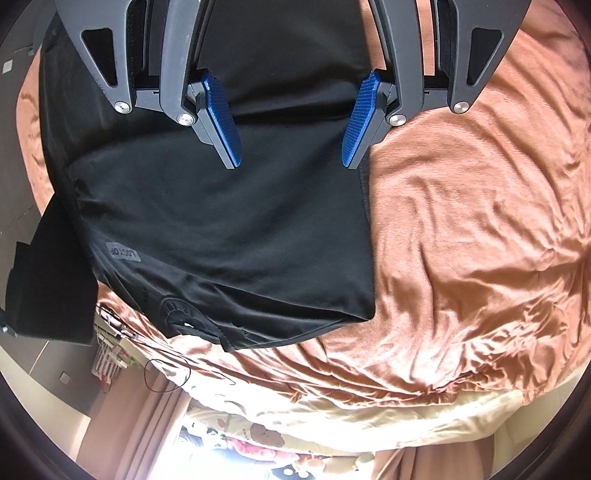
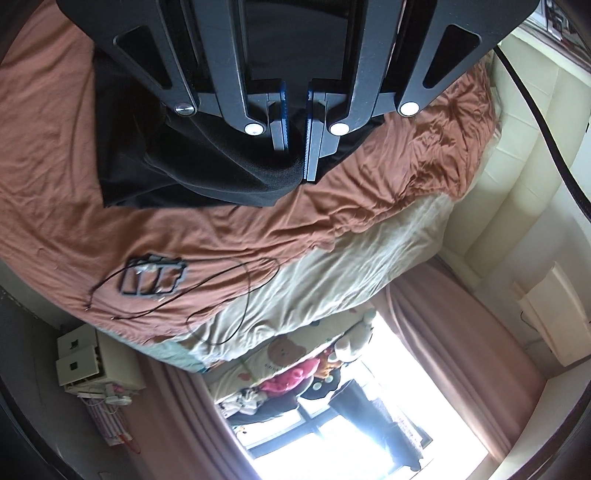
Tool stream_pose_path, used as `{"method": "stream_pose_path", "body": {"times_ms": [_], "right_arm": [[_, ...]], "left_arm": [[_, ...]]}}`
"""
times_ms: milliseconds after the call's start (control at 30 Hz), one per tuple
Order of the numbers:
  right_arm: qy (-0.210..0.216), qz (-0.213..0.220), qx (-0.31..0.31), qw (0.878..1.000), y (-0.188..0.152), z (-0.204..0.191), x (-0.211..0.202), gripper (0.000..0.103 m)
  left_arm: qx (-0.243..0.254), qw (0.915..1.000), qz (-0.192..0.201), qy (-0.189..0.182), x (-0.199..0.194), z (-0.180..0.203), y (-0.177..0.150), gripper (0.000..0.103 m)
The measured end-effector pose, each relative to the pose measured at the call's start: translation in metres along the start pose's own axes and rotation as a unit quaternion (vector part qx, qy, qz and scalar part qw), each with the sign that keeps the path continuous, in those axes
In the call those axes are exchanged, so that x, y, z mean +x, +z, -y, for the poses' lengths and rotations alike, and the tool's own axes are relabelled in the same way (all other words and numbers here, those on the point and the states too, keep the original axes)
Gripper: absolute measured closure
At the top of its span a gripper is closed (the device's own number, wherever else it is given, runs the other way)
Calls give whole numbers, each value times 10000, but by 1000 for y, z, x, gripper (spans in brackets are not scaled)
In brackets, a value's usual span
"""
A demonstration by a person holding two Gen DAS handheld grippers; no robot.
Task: Fold small clothes
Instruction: 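Carry the sleeve across the shirt front with the right gripper and release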
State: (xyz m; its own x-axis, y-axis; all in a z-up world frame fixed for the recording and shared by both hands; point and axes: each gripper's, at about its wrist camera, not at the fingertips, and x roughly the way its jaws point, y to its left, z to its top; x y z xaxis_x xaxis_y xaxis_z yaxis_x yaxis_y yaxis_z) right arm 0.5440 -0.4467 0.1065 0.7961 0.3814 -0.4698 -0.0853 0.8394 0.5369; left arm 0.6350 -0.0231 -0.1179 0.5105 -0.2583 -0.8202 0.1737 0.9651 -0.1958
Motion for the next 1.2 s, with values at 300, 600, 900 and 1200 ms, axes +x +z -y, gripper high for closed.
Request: {"method": "stream_pose_path", "body": {"times_ms": [300, 600, 900, 1200], "right_arm": [[162, -839, -302, 9959, -41, -14, 65, 99], [-34, -2031, -543, 9776, -90, -14, 134, 76], [109, -2258, -565, 9725, -95, -3, 115, 28], [-254, -1387, 32, 9900, -70, 61, 50, 28]], "left_arm": [[-43, 10000, 0, 34, 0, -12, -3, 44], [-127, 9999, -73, -36, 5, -9, -3, 44], [-35, 10000, -67, -2, 2, 2, 2, 44], [271, 9995, -47, -163, 3, 53, 21, 44]]}}
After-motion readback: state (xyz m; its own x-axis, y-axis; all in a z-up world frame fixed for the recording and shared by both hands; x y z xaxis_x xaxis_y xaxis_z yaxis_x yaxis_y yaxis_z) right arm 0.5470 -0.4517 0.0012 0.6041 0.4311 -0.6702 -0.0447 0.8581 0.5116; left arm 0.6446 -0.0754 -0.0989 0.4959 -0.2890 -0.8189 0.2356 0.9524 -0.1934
